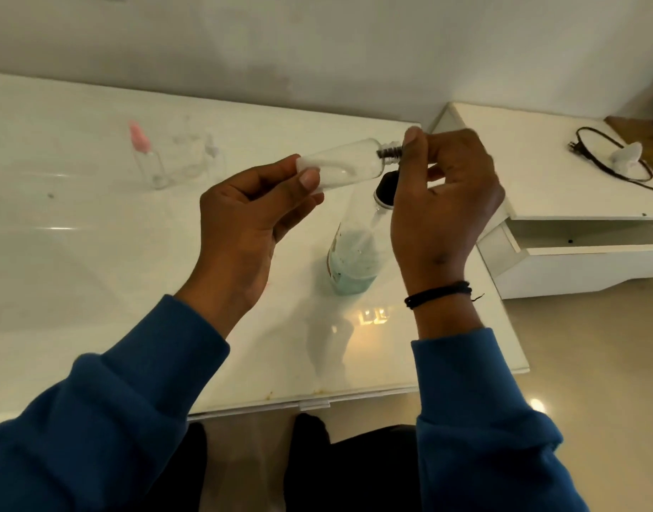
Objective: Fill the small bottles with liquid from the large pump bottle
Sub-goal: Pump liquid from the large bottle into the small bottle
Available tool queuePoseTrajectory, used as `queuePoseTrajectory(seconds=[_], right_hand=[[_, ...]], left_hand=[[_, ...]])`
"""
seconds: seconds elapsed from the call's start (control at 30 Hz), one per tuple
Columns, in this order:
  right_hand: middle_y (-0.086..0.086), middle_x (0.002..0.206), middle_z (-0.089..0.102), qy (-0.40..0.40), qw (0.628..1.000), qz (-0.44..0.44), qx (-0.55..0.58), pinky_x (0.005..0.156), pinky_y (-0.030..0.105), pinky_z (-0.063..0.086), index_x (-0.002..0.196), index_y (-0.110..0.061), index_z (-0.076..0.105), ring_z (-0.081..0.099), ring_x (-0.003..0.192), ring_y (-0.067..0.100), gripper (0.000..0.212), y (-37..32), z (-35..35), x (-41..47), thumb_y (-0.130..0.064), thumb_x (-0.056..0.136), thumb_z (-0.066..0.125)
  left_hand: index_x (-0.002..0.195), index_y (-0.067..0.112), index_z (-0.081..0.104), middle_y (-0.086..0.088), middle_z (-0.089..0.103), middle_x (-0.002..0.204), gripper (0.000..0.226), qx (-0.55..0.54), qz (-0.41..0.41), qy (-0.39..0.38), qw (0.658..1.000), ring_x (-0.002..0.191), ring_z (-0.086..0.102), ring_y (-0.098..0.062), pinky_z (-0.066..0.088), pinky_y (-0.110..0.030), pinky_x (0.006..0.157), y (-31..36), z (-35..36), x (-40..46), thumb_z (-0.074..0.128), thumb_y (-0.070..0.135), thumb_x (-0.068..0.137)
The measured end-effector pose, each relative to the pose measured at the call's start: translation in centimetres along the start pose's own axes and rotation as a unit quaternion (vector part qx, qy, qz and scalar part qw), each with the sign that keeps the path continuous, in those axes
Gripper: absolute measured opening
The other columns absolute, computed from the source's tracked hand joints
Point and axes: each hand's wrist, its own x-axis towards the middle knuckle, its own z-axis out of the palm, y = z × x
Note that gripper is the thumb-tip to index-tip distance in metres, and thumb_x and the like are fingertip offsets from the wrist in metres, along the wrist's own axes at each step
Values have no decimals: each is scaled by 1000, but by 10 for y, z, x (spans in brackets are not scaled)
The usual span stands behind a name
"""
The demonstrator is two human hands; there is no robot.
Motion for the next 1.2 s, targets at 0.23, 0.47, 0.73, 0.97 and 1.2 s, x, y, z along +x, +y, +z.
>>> queuePoseTrajectory(seconds=[0.23, 0.47, 0.73, 0.97, 1.2], right_hand=[[-11, 75, 56, -13, 1000, 17, 7, 59, 42, 50, 71, -23, 60, 58, 67, 25, 24, -3, 0, -5, -21, 95, 64], [-12, 74, 54, -8, 1000, 12, 7, 60, 43, 51, 72, -27, 55, 57, 66, 23, 25, -11, 2, -4, -21, 95, 64], [-15, 74, 53, -8, 1000, 3, 4, 58, 27, 45, 70, -28, 55, 58, 66, 24, 26, -11, 0, 1, -23, 95, 64], [-13, 74, 55, -10, 1000, -10, -4, 58, 31, 48, 71, -26, 57, 59, 68, 28, 25, -7, -4, 0, -24, 95, 64], [-10, 75, 56, -11, 1000, -11, 0, 58, 40, 50, 74, -25, 58, 58, 67, 26, 22, -5, -2, -5, -22, 96, 63]], left_hand=[[110, 3, 74, -13, 77, 108, 38, 2, 0, 4, 1000, 103, 75, -26, 58, -29, 87, 1, 0, -1, 79, 13, 73], [115, 0, 72, -11, 77, 109, 36, 15, 5, 1, 1000, 102, 75, -26, 58, -28, 88, 0, -3, 1, 77, 10, 81], [114, 1, 72, -12, 77, 109, 36, 13, 5, -4, 1000, 102, 75, -25, 58, -29, 88, -2, -3, 2, 78, 11, 80], [114, 2, 73, -12, 77, 109, 37, 15, 6, -6, 1000, 103, 74, -25, 59, -31, 89, -3, -2, 0, 78, 12, 78], [117, 0, 71, -12, 77, 110, 33, 34, 9, -1, 999, 104, 74, -25, 59, -32, 90, -4, -4, 1, 76, 6, 85]])
